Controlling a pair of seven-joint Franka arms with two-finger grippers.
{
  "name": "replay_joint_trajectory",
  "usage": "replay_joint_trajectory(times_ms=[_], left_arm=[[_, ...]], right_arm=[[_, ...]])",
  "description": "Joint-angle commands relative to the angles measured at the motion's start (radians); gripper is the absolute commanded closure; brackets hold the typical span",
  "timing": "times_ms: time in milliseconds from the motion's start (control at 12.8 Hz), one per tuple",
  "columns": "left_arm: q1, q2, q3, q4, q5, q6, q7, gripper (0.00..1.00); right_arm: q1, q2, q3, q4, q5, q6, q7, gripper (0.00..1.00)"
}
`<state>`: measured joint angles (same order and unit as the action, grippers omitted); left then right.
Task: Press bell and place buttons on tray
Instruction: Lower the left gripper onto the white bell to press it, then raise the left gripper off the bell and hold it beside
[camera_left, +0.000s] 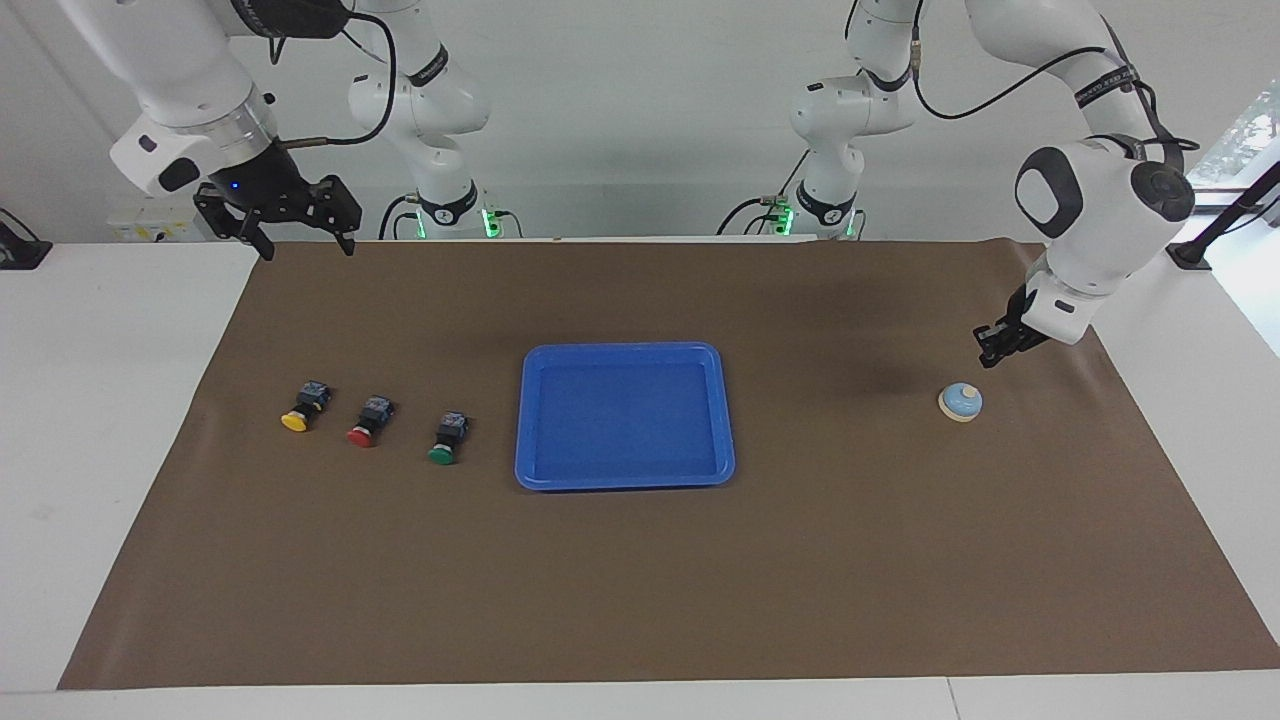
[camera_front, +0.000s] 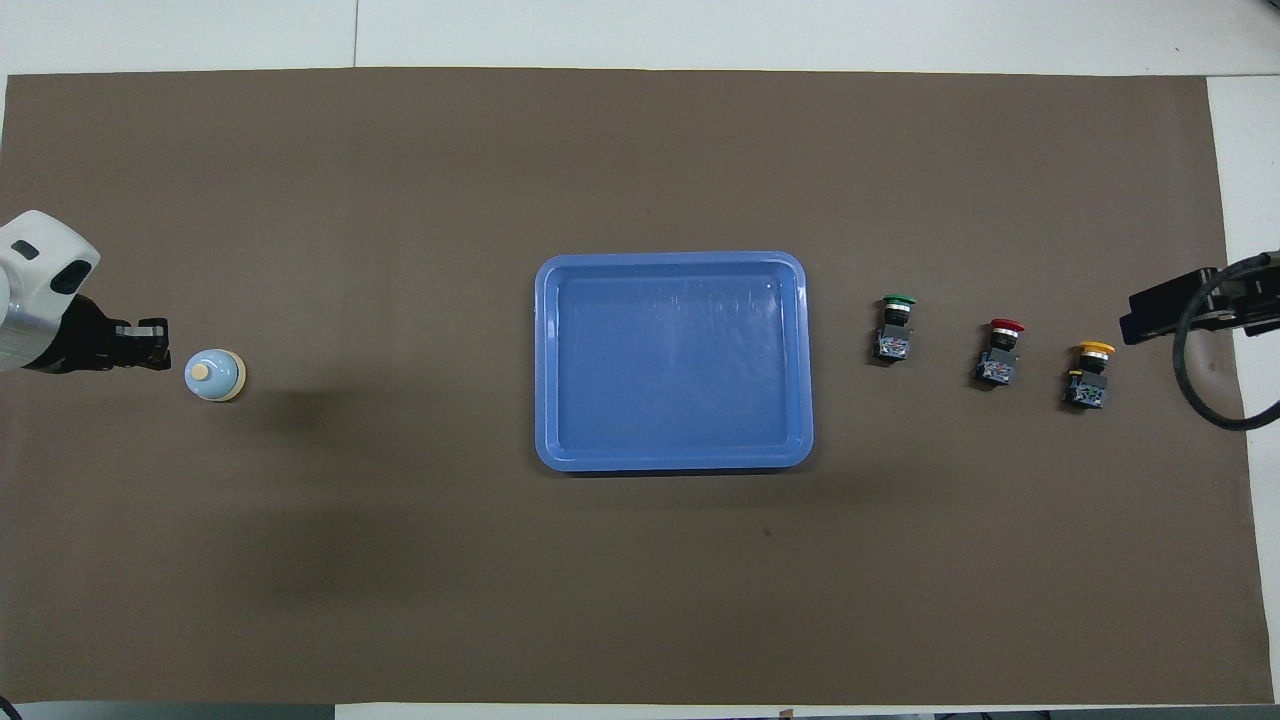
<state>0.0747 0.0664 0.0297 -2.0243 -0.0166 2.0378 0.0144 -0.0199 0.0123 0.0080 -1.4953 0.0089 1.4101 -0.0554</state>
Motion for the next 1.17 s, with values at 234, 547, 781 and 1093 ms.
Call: replay_joint_trajectory(times_ms=[234, 547, 781, 1093], left_arm=[[0.033, 0.013, -0.005, -0.134, 0.009, 0.189, 0.013, 1.0], [0.036, 0.078, -0.007, -0.149, 0.007, 0.249, 0.012, 1.0], [0.034, 0.093, -0.005, -0.12, 0.007, 0.224, 0.01, 1.0], [0.019, 0.078, -0.014, 0.123, 0.009, -0.084, 0.004, 0.44]], right_arm=[[-0.011, -0.018, 0.003, -0.022, 0.01, -0.008, -0.014, 0.0], [-0.011, -0.018, 0.003, -0.022, 0.011, -0.008, -0.014, 0.0], [-0.011, -0.018, 0.003, -0.022, 0.011, -0.008, -0.014, 0.0], [-0.011, -0.018, 0.003, -0.022, 0.01, -0.008, -0.014, 0.0]])
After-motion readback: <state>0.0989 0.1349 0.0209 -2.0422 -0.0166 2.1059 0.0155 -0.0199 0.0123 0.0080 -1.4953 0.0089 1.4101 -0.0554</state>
